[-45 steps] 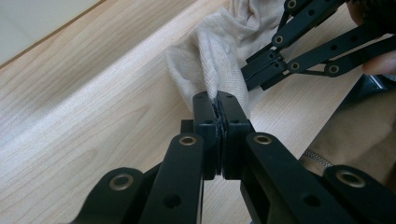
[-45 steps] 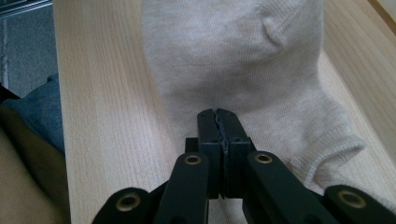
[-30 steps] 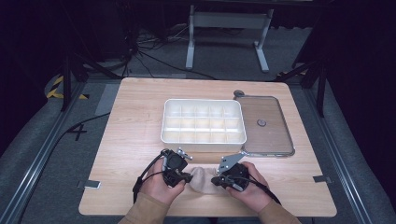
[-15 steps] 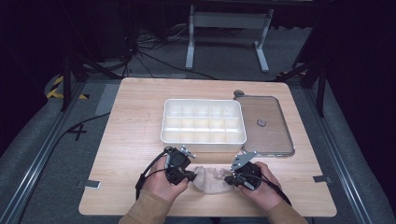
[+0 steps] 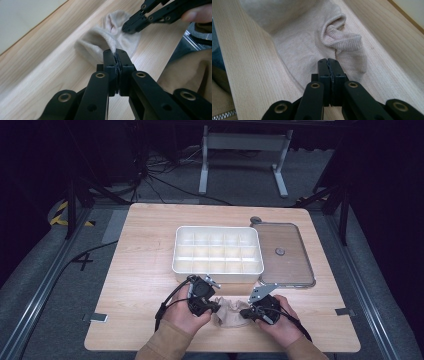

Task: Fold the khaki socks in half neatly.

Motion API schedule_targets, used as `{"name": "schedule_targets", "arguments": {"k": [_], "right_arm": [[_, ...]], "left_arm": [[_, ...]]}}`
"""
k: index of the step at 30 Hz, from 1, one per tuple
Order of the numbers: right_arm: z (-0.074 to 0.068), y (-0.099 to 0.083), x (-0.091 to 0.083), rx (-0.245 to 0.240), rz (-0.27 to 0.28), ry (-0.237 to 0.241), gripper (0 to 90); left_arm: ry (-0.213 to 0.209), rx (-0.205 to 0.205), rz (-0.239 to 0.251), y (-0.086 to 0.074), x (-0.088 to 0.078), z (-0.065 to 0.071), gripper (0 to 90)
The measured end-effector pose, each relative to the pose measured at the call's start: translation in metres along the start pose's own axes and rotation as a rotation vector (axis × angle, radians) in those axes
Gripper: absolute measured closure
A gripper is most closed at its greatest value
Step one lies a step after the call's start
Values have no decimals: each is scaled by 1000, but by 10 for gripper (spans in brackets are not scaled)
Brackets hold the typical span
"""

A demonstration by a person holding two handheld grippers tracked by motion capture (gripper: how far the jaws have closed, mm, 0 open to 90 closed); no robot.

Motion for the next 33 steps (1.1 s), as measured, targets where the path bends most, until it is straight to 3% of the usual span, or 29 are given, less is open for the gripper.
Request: {"name": "schedule_targets", "arguments": {"k": [5,10,20,27,33], "right_arm": [[1,-4,0,18,25,6,900],[1,-7,0,43,48,8,900],[-1,-9,-1,49,59,-8,900],[-1,-9,-1,48,58,-11,899],[0,-9,-2,58,55,11,846]], "left_arm": [[-13,33,-17,10,11,3,878],[-27,27,-24,13,19,2,878],[-45,30,-60,22,46,1,878],[-57,25,-71,21,53,1,870],[-98,24,-27,18,41,3,716]]}}
Point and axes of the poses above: each handheld gripper's, and its own axes: x roughly forward along the jaws, y roughly out of its top, z roughly to its right, the point moved 1 cm from there along x, roughly forward along the jaws, and after that the axes turned 14 degrees about -y, right-handed, at the moved point
